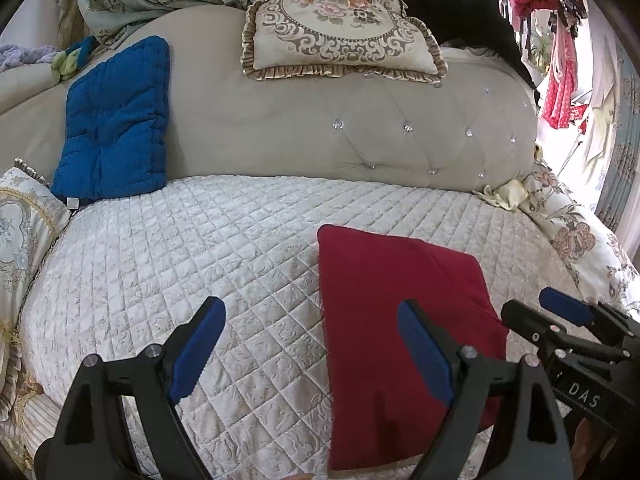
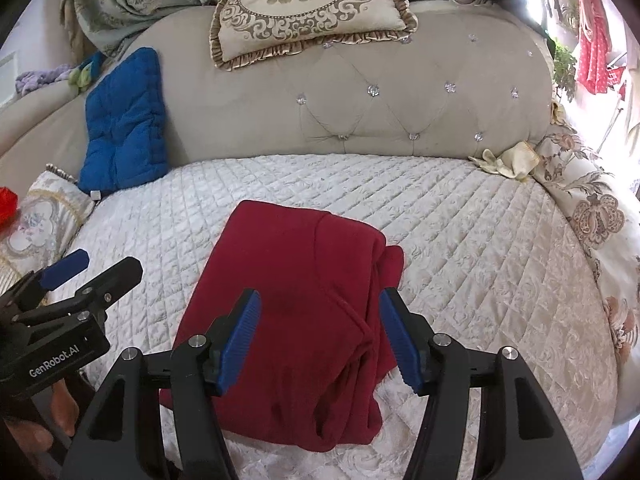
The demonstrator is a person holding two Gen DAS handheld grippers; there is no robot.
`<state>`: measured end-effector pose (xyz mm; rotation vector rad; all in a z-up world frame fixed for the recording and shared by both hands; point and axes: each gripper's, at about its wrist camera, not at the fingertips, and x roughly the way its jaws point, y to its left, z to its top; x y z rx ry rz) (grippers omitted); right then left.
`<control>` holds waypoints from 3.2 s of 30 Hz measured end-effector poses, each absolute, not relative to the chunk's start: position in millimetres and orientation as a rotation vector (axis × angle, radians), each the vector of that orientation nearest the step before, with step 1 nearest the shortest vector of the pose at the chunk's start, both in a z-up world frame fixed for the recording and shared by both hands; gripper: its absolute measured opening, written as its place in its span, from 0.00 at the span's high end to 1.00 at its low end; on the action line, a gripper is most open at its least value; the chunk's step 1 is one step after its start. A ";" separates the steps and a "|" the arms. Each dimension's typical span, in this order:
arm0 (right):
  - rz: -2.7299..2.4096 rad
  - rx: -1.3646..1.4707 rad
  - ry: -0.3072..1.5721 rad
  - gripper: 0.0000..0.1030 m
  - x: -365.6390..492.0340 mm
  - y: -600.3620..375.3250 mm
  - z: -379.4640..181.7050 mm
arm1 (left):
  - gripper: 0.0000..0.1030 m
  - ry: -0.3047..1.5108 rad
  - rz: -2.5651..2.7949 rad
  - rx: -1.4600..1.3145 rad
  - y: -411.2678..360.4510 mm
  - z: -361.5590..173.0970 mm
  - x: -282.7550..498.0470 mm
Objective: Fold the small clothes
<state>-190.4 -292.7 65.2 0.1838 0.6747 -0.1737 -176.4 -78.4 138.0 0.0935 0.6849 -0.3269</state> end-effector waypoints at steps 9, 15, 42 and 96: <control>-0.178 0.200 0.685 0.60 -185.2 -295.7 60.5 | 0.12 0.699 -0.337 0.090 -80.0 132.8 -173.3; -0.173 0.198 0.701 0.60 -181.5 -296.1 55.1 | 0.12 0.704 -0.338 0.093 -80.3 129.9 -172.0; -0.174 0.208 0.731 0.60 -173.5 -299.7 45.7 | 0.12 0.724 -0.342 0.097 -82.0 122.3 -168.3; -0.202 0.228 0.757 0.60 -168.3 -310.0 39.1 | 0.12 0.726 -0.333 0.094 -81.1 117.3 -159.8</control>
